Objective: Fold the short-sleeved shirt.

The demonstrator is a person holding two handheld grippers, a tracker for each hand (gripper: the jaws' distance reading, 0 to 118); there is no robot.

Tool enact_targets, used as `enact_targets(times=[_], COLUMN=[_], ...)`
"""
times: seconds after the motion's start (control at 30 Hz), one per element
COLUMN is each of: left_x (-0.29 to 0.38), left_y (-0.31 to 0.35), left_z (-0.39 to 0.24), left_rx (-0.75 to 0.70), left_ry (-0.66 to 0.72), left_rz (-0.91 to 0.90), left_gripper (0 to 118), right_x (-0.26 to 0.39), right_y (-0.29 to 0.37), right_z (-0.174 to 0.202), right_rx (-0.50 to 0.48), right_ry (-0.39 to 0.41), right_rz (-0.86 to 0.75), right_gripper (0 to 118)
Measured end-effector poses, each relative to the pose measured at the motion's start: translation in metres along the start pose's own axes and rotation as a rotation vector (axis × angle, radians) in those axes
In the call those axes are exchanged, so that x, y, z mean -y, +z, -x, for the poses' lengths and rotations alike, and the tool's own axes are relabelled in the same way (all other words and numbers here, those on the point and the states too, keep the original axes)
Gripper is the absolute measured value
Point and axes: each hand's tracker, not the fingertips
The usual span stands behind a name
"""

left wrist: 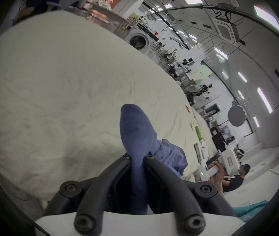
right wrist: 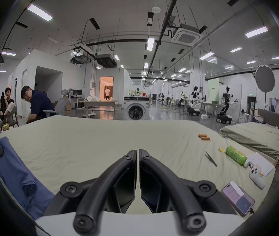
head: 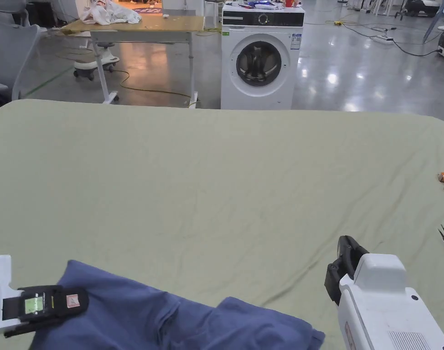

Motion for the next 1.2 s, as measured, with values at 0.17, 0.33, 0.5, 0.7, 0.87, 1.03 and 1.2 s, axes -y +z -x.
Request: enact_targets(times=[0.17,0.33,0.5,0.7,0.87,1.03,1.2], left_x=[-0.008,-0.005,0.005,0.028,0.046,0.068,0.087], left_y=[0.006,-0.012,-0.04,-0.094,-0.145,-0.185,-0.212], left_z=[-0.032,-0.065,-0.104,-0.146,-0.161,-0.175,-0.185], left_rx=[-0.181,-0.202,-0.164,-0.124,-0.142,-0.154,-0.153], left_ry=[-0.086,-0.115,-0.172,-0.227,-0.255,-0.263,-0.259], left_rz=[0.044,0.09,0.159,0.247,0.289,0.316,0.335], left_gripper=[5,5,5,5,5,5,5], right_x=[-0.005,-0.008,-0.006,-0.002,0.0,0.001,0.003], right_y=[0.001,0.001,0.002,0.003,0.005,0.005,0.006], right_z=[0.002,0.003,-0.001,-0.009,-0.015,-0.02,-0.021], right_rx=[0.0,-0.011,-0.009,0.007,0.019,0.028,0.028], right_ry=[0.014,0.018,0.027,0.021,0.022,0.024,0.021], right_rz=[-0.035,-0.047,-0.042,-0.019,-0.007,0.006,0.018], right_gripper=[2,2,2,2,2,2,2])
